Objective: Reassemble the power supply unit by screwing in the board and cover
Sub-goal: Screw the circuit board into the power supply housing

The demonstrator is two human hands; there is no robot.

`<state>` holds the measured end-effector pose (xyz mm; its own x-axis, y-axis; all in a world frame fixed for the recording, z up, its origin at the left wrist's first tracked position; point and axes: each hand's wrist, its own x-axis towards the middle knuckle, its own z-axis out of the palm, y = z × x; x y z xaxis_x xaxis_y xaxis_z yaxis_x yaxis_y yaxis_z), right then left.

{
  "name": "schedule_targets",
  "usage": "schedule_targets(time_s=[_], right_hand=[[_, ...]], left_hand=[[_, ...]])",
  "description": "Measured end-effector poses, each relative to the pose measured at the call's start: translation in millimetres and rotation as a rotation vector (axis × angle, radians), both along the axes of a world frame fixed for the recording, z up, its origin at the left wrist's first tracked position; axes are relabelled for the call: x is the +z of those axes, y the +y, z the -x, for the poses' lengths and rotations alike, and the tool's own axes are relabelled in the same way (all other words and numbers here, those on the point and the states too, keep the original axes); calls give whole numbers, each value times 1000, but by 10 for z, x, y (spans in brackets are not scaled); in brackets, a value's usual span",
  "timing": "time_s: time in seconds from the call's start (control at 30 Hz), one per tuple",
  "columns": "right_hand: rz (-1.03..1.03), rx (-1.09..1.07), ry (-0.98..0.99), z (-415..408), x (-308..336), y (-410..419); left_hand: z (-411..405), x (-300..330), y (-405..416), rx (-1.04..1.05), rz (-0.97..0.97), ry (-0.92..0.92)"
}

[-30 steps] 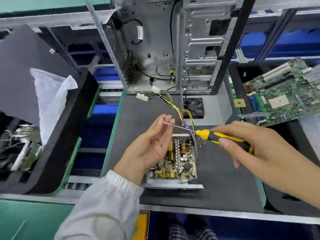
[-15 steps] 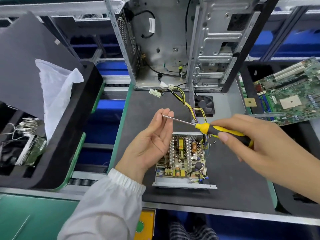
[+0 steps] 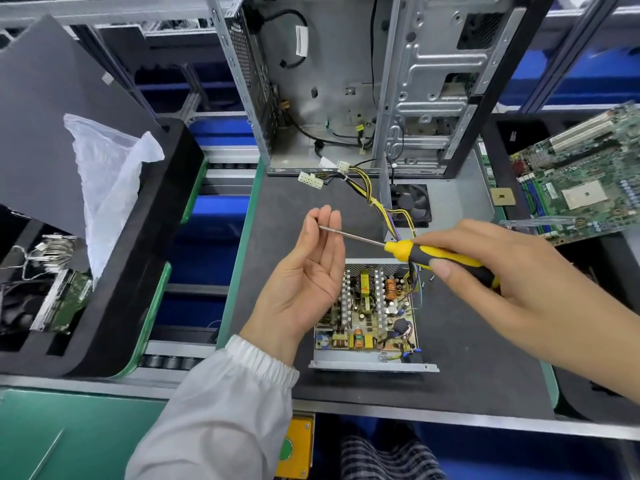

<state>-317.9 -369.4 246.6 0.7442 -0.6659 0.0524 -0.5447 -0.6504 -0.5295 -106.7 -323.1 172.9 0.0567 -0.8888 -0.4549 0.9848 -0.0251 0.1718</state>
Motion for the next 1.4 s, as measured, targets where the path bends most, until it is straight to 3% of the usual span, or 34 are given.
schedule_targets(time_s=[0.57, 0.97, 1.07, 1.2, 1.4], right_hand=[[-95, -37, -69, -3, 30, 119], [-75, -42, -87, 65, 34, 237], [-41, -26, -60, 87, 40, 251], [-4, -9, -34, 107, 56, 263], [-17, 12, -10, 87, 120, 258]], left_hand=[[24, 32, 82, 27, 115, 157], [56, 1, 132, 41, 59, 69], [51, -30, 146, 30, 70, -59], [-1, -63, 171, 18, 154, -371], [-219, -94, 240, 46, 301, -1081]])
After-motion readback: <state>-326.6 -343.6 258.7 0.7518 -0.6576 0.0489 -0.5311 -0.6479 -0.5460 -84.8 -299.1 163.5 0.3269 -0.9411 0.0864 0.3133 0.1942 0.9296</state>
